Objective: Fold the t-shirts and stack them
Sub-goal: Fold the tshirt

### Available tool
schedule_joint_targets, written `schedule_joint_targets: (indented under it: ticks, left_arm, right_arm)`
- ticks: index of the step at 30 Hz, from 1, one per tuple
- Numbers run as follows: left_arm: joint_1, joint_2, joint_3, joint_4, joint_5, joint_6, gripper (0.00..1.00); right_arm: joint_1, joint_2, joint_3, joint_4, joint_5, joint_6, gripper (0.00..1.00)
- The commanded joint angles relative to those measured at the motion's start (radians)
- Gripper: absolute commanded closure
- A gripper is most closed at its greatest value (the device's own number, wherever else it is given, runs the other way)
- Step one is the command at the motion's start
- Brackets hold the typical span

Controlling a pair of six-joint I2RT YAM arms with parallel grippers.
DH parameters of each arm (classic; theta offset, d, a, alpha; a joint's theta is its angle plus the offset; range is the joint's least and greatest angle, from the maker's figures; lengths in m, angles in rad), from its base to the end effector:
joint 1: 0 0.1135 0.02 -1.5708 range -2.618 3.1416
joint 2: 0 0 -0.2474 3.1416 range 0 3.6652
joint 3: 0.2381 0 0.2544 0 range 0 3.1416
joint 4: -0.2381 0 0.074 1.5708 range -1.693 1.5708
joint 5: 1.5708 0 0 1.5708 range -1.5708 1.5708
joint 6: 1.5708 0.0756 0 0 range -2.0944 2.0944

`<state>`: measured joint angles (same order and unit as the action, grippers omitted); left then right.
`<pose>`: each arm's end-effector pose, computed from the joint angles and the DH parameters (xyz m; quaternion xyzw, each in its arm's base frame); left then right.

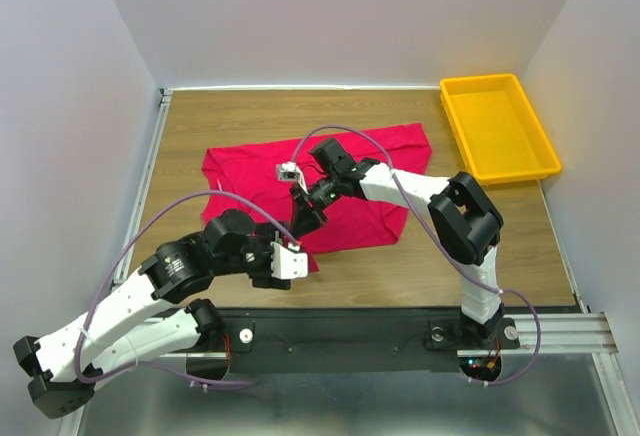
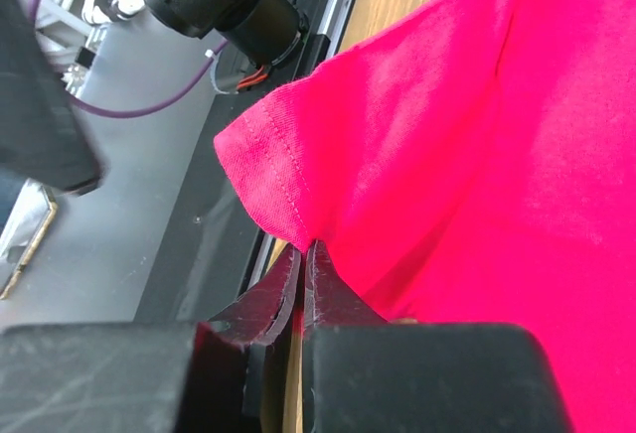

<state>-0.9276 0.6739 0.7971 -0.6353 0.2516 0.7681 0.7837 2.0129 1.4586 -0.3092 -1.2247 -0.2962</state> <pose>0.1007 -0.1657 0.2857 0.6840 0.5190 -0.1479 0.4908 0.2561 0.3556 0.1823 -0.5654 0.5561 0.5917 0.1449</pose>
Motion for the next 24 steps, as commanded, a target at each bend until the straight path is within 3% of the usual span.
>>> schedule_joint_targets:
  ticks: [1,16,24]
  left_arm:
    - [0.003,-0.020,-0.027,-0.061,0.012,0.060,0.19]
    - [0.003,-0.079,-0.128,0.083,-0.285,0.163,0.23]
    - [0.003,-0.063,-0.160,0.144,-0.281,0.174,0.25]
  right_arm:
    - [-0.011,0.000,0.051,0.010,-0.059,0.015,0.99]
    - [-0.011,-0.002,0.046,0.010,-0.079,0.017,0.99]
    - [-0.011,-0.003,0.040,0.012,-0.081,0.015,0.99]
